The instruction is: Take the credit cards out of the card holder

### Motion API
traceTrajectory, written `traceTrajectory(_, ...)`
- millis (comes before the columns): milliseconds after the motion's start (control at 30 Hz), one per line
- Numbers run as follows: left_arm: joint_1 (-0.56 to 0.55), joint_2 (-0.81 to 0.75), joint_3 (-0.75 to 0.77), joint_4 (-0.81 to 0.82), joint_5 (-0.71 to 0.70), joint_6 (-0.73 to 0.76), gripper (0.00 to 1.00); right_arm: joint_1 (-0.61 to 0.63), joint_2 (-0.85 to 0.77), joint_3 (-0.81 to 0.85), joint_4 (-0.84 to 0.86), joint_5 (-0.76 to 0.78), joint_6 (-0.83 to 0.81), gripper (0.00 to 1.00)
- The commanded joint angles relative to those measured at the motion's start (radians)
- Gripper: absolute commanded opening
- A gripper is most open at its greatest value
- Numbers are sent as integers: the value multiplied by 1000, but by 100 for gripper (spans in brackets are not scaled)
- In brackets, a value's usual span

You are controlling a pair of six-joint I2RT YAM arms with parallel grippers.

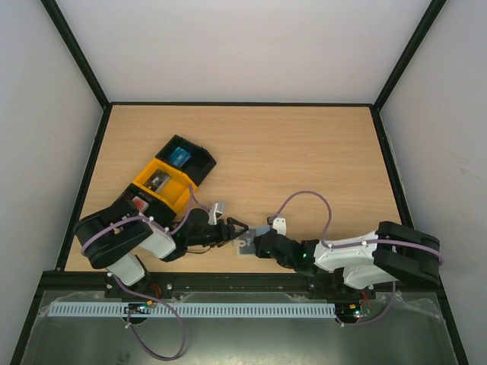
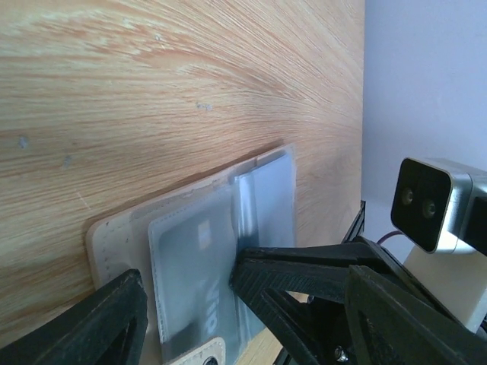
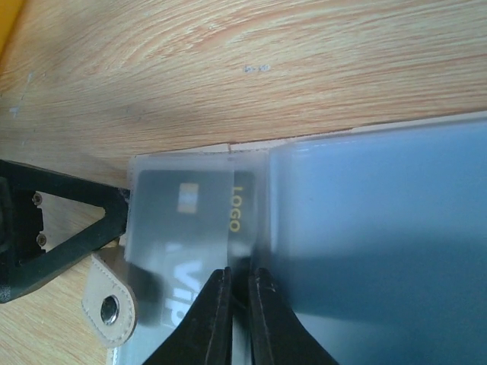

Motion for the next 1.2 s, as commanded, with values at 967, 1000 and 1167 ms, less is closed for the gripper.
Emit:
traceTrajectory(967,-117,-30,91,36,-2,-76,68,-5,-51,-138,111,14,40,5)
traceTrajectory(1000,-119,-24,91,49,1,-78,68,-6,-54,-140,111,14,41,5)
traceTrajectory(1167,-123,4,93,82,7,-83,65,-6,-85,-149,106,23,47,5)
